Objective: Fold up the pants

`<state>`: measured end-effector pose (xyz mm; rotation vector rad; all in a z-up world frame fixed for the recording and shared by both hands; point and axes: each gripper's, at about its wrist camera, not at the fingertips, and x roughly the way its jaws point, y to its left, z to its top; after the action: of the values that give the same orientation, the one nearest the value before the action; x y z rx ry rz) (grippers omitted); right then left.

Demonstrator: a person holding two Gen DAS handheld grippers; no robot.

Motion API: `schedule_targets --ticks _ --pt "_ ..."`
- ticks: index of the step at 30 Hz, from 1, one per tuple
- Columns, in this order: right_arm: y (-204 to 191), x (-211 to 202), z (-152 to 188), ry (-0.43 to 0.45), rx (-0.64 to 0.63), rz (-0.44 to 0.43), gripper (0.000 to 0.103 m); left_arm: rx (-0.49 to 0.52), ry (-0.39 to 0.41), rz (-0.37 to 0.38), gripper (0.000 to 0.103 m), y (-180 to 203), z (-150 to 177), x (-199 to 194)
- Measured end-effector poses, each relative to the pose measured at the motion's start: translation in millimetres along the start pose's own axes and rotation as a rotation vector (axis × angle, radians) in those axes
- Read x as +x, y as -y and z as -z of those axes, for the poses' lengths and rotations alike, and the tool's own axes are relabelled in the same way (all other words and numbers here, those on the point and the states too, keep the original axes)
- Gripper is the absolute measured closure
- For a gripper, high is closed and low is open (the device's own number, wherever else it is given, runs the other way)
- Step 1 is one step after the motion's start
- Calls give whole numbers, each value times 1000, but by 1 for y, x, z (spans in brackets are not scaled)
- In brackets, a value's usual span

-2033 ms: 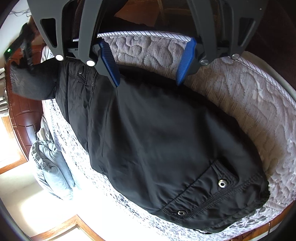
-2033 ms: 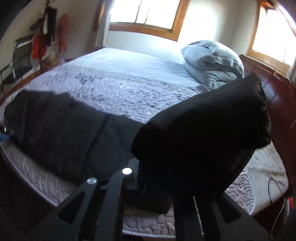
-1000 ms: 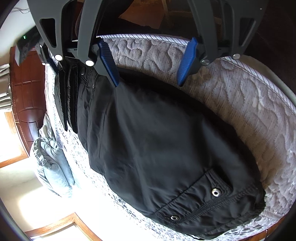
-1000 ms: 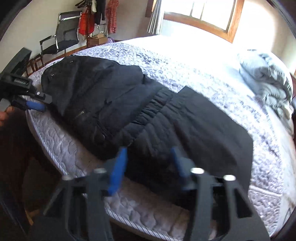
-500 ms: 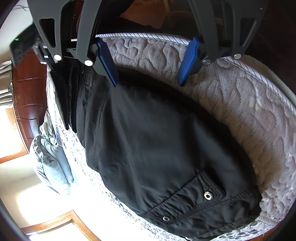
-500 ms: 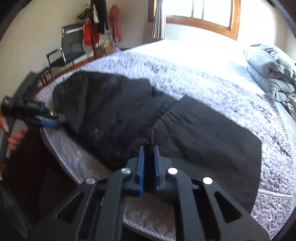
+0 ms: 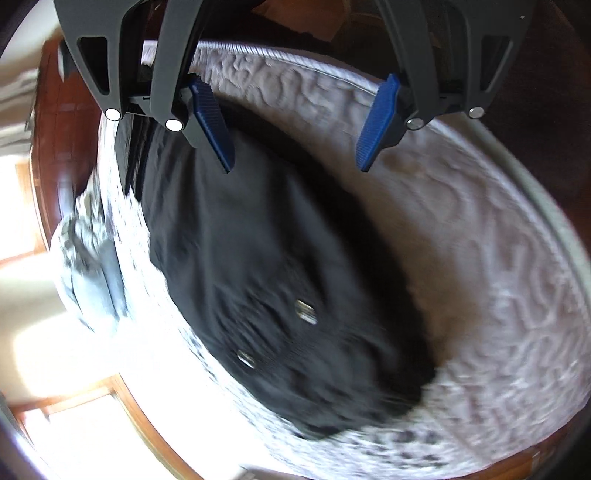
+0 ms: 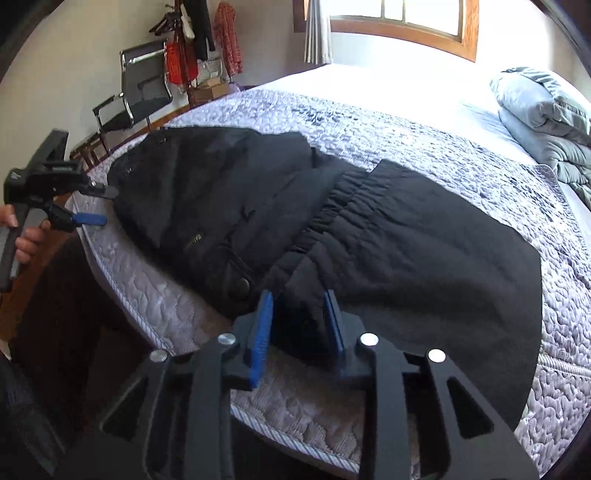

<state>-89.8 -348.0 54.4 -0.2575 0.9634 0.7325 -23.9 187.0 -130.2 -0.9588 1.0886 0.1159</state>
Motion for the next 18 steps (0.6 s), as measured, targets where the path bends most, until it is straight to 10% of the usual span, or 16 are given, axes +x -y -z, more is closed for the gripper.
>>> schedule_targets --ticks 13,18 --pt "25 -28 10 39 99 70 72 -204 2 140 37 -40 -42 15" --pt "28 -23 13 17 106 85 72 -220 6 206 67 -43 -45 22"
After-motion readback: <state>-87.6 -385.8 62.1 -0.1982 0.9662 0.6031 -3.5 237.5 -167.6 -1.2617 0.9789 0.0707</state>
